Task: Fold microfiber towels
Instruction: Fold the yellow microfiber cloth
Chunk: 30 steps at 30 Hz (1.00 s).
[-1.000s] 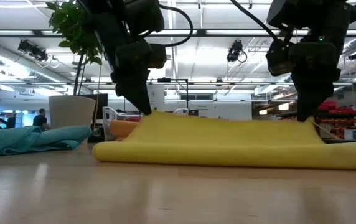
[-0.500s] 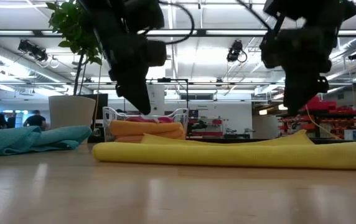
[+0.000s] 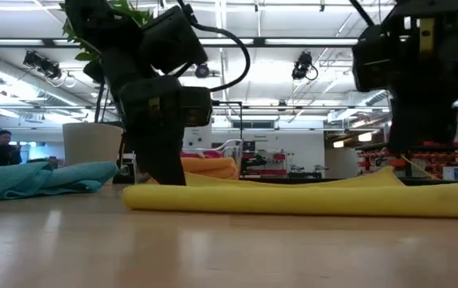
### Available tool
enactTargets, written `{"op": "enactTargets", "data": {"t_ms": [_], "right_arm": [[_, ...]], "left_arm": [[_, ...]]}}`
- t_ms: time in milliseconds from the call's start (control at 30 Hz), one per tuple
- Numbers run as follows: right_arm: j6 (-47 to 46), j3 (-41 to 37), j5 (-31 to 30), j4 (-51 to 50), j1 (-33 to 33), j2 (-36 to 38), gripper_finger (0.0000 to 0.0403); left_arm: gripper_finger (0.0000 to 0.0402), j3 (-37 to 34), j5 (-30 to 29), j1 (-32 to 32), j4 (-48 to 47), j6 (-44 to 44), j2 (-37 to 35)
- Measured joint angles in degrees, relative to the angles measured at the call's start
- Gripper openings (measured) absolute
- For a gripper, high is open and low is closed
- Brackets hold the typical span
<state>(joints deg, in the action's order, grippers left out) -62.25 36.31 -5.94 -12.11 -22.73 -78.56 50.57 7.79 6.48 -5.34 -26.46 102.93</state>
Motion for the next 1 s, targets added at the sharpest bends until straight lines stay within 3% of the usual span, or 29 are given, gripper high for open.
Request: {"op": "enactTargets", "data": {"t_ms": [167, 333, 467, 700, 833, 1000], "right_arm": [[0.7, 0.4, 3.1, 3.3, -1.7, -7.9, 0.0007], [5.4, 0.8, 6.5, -2.8, -0.1, -10.2, 0.0006], [13.6, 0.7, 5.6, -11.7, 5.6, -7.2, 0.0006], [25.1, 2.2, 1.3, -18.2, 20.2, 3.1, 0.0005], [18.7, 3.5, 1.3, -19.1, 19.0, 8.8, 0.0005], [1.8, 1.2, -2.4, -15.8, 7.3, 7.3, 0.0005]], "left_arm": [[0.0007, 0.6, 0.3, 2.9, 0.2, -2.5, 0.6], [0.0017, 2.1, 4.0, 6.3, -1.1, -4.7, 0.6], [0.0013, 3.4, 4.3, 6.5, -0.7, 1.3, 0.6], [0.0013, 6.8, 2.3, 0.3, 0.7, 16.2, -0.4], [0.0006, 7.6, 2.4, -4.3, 0.8, 19.0, -1.8], [0.0008, 6.8, 2.4, -8.3, 0.9, 19.2, 0.2]]}}
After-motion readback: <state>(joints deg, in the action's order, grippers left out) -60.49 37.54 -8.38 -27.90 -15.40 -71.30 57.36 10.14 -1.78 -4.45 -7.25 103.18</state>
